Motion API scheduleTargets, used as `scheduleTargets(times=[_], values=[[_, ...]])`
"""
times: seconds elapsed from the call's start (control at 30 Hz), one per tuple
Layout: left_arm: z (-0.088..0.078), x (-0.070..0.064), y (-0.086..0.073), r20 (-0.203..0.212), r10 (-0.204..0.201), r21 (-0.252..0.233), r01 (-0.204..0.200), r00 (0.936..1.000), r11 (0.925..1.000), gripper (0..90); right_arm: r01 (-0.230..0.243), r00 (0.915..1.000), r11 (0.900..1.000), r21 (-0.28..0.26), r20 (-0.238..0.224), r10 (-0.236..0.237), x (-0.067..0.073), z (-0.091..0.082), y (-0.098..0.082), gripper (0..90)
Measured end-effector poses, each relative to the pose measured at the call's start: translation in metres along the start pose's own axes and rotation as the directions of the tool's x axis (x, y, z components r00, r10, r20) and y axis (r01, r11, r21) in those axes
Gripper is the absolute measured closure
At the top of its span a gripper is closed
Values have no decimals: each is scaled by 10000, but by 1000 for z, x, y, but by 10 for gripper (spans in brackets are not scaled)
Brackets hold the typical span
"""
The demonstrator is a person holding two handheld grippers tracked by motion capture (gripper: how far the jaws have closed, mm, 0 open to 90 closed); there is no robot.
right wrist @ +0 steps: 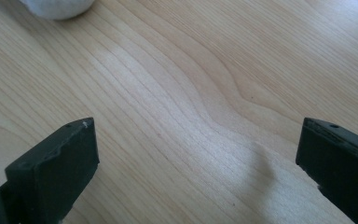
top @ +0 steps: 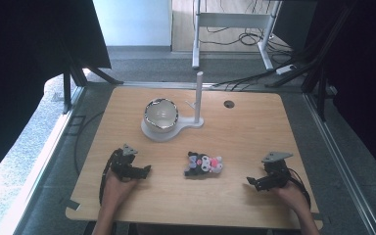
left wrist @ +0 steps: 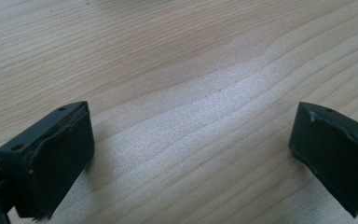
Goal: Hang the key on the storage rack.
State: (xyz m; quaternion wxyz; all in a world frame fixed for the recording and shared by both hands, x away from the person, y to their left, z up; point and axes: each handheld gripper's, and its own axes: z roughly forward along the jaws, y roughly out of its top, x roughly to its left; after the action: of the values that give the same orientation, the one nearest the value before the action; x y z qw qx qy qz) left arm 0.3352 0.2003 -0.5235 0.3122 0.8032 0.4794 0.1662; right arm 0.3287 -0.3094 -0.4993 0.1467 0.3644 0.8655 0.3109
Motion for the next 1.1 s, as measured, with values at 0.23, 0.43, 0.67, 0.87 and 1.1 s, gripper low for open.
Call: scheduleTargets(times=[0.23,0.43,0.67,0.87,1.1], values=[[0,0,0,1,0,0,0,10000,10000,0,323,9993,9995,68,-175,-322,3,2,11,0],[0,0,0,1,0,-1,0,10000,10000,0,668,9974,9977,114,-293,-664,7,5,20,0],[0,0,0,2,-1,-1,1,10000,10000,0,942,9939,9953,214,-590,-928,12,9,30,0],[0,0,0,2,2,1,-2,10000,10000,0,1245,9901,9911,464,-715,-1210,15,12,39,0],[0,0,0,1,0,-1,0,10000,10000,0,1477,9857,9868,670,-917,-1413,19,16,50,0]])
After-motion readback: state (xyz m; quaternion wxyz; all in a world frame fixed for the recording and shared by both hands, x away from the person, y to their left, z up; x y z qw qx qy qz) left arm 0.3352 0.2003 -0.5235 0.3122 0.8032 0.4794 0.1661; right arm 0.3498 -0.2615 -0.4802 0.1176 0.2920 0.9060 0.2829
